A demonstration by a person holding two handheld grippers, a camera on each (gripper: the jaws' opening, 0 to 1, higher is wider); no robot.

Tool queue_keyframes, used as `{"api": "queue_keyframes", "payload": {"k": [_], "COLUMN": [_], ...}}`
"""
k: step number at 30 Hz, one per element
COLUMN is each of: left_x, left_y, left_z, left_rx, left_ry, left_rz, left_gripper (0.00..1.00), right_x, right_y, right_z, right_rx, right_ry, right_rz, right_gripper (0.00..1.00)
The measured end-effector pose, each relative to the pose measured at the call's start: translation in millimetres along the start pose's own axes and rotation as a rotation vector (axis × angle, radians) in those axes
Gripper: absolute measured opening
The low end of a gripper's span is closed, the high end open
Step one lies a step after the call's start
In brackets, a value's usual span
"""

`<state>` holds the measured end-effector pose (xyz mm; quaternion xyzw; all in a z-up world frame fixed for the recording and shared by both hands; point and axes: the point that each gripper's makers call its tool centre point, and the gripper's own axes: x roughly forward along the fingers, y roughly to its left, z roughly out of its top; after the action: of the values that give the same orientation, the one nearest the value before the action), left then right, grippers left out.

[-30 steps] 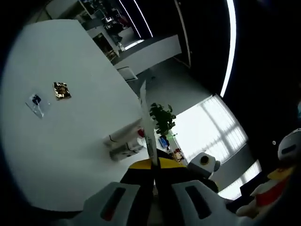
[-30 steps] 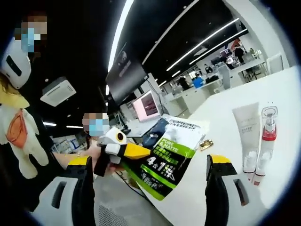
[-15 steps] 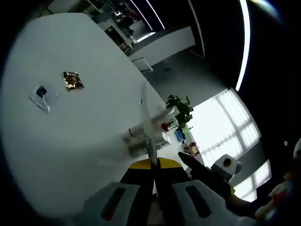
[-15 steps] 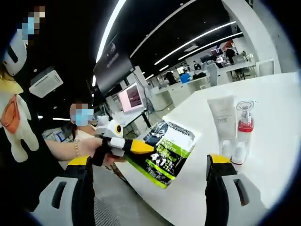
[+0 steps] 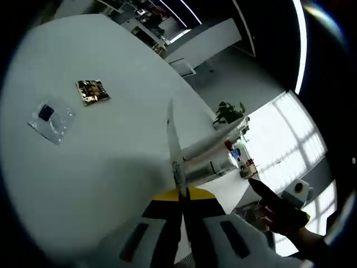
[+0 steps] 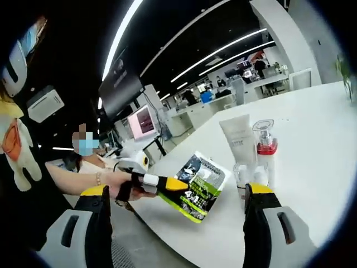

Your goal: Arrange the skincare products in the storage area until every visible bottle or jar stands upright without overlapping.

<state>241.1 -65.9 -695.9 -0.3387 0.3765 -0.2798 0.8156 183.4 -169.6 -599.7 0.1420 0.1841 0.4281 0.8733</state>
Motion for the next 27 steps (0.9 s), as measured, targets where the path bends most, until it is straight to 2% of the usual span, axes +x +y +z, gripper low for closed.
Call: {"api": "queue_keyframes", "payload": {"k": [14, 16, 27], "left_x": [17, 18, 23], "left_y": [22.5, 22.6, 28.8], "left_z": [-2.4, -1.2, 1.2], "left_rx": [-0.058, -0.079, -0.034], "left_ry": [-0.011, -0.014, -0.015], "left_rz": [0.049, 0.041, 0.089], "left_gripper": [0.00, 0.00, 0.01], "right_x": [-3, -3, -2], "right_y": [-8, -9, -15], "right_z": [-3.1, -3.6, -4.1], "right_rx": [0.013, 0.018, 0.032], "right_ry": [-0.001, 0.001, -0.003], "right_rz": [-0.028, -0.031, -0.044], "right_gripper": [1.00, 1.00, 1.00]}}
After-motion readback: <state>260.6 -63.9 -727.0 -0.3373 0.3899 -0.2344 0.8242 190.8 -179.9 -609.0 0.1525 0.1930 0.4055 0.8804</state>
